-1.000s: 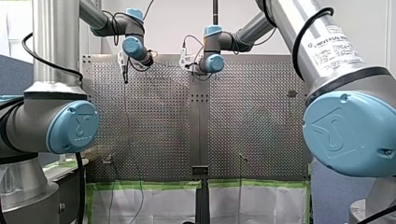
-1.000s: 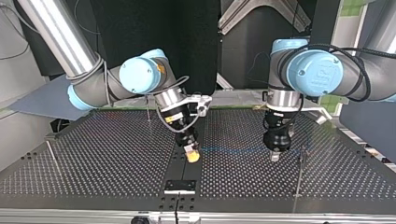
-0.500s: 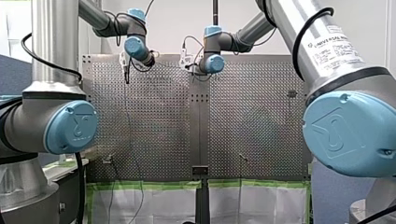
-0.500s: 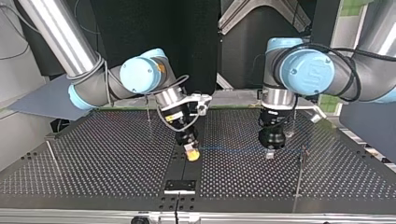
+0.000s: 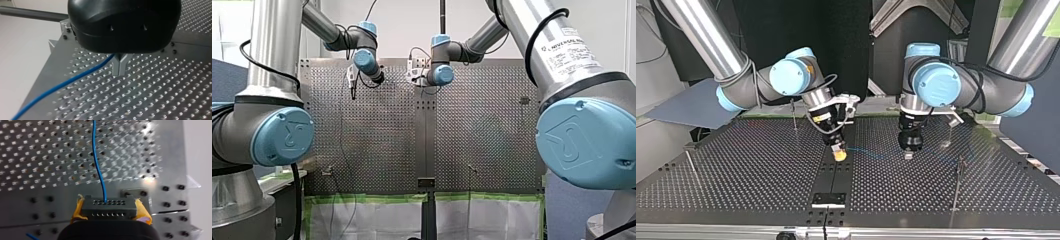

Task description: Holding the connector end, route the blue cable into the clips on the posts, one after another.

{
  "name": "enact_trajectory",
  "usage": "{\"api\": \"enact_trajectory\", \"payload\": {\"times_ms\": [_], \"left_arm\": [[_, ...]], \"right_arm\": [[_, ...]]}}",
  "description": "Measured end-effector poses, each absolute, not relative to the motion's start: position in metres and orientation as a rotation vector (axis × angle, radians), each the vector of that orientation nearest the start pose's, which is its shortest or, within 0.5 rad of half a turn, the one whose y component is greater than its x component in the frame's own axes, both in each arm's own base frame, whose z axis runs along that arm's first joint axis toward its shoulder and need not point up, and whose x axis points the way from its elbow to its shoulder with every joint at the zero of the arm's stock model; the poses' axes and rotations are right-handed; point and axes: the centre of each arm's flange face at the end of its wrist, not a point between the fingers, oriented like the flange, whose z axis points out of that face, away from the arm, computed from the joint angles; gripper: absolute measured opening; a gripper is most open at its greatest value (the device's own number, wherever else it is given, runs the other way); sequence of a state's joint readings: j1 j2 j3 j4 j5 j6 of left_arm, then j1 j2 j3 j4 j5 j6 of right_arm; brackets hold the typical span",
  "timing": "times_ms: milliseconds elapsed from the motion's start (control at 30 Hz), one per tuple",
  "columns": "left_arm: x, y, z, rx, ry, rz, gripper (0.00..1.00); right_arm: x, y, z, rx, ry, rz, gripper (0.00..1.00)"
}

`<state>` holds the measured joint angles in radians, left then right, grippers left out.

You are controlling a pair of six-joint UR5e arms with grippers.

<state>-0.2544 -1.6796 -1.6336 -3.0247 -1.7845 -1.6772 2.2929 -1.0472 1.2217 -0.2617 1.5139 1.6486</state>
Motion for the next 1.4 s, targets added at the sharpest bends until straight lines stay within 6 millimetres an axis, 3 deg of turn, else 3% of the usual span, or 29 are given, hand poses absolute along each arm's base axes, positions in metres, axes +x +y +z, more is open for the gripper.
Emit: {"api": "enact_trajectory", "payload": {"times_ms": [300,533,733,1200,1400], "left_arm": [[0.481,-0.261,0.373,-0.003,1.72,-0.085,0.0],[0.474,-0.269,0.359,-0.015,1.717,-0.076,0.0],[0.466,-0.276,0.345,-0.017,1.708,-0.092,0.0],[0.462,-0.32,0.278,0.014,1.732,-0.069,0.0],[0.464,-0.333,0.244,0.031,1.758,-0.057,0.0]], "right_arm": [[0.561,-0.436,0.334,1.686,-0.823,1.831,0.0],[0.554,-0.443,0.265,1.744,-0.872,1.735,0.0],[0.546,-0.446,0.221,1.779,-0.908,1.668,0.0],[0.529,-0.457,0.186,1.768,-0.911,1.616,0.0],[0.521,-0.46,0.159,1.787,-0.914,1.574,0.0]]}}
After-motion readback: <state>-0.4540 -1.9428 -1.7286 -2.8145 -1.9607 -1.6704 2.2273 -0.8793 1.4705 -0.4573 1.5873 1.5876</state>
